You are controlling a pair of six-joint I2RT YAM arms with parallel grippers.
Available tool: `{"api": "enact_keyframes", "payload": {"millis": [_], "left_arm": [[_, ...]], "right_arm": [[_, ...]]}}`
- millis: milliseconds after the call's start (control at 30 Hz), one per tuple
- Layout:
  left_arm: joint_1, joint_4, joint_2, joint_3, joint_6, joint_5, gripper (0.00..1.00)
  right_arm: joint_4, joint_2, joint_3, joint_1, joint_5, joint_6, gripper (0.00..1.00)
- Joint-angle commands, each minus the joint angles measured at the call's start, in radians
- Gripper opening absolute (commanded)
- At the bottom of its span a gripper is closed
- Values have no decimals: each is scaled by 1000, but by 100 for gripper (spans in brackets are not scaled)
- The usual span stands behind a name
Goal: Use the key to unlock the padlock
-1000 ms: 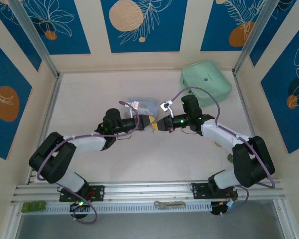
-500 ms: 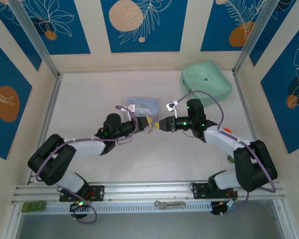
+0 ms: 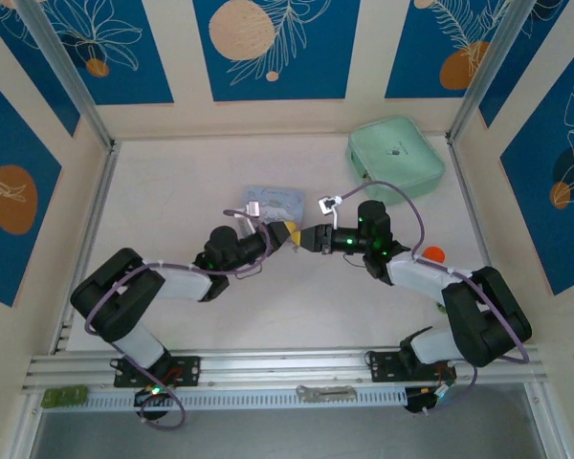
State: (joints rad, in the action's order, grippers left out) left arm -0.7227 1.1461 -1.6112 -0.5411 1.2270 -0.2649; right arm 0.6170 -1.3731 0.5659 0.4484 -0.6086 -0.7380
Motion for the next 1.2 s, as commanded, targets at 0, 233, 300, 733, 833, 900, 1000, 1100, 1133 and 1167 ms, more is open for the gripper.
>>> {"api": "enact_keyframes", "payload": {"millis": [0, 233, 300, 733, 833, 900, 1000, 1100, 1133, 1167], "left_arm": [[-9, 58, 19, 6, 16, 23, 0], [-9, 82, 17, 9, 34, 45, 0], [-12, 92, 13, 9, 40, 53, 0], [-38, 164, -16, 8, 87, 91, 0], [-41, 195, -28, 18, 102, 105, 0], [-42, 211, -33, 21, 110, 108, 0], [-49, 224, -42, 25, 120, 114, 0], [-52, 238, -47, 31, 126, 122, 0], [-52, 245, -46, 35, 126, 123, 0], [-51, 251, -46, 37, 124, 125, 0]], "right_arm": [[37, 6, -25, -11, 6, -11, 40], [41, 3, -23, -13, -3, -15, 36], [44, -1, -22, -13, -6, -18, 33], [136, -60, -12, -13, -8, -65, 30], [159, -65, -17, -14, -6, -75, 22], [172, -65, -22, -17, -5, -81, 15], [184, -66, -24, -23, -11, -85, 5], [189, -63, -29, -32, -15, -83, 0], [189, -61, -30, -36, -17, -80, 0], [184, -59, -34, -41, -22, -73, 0]]}}
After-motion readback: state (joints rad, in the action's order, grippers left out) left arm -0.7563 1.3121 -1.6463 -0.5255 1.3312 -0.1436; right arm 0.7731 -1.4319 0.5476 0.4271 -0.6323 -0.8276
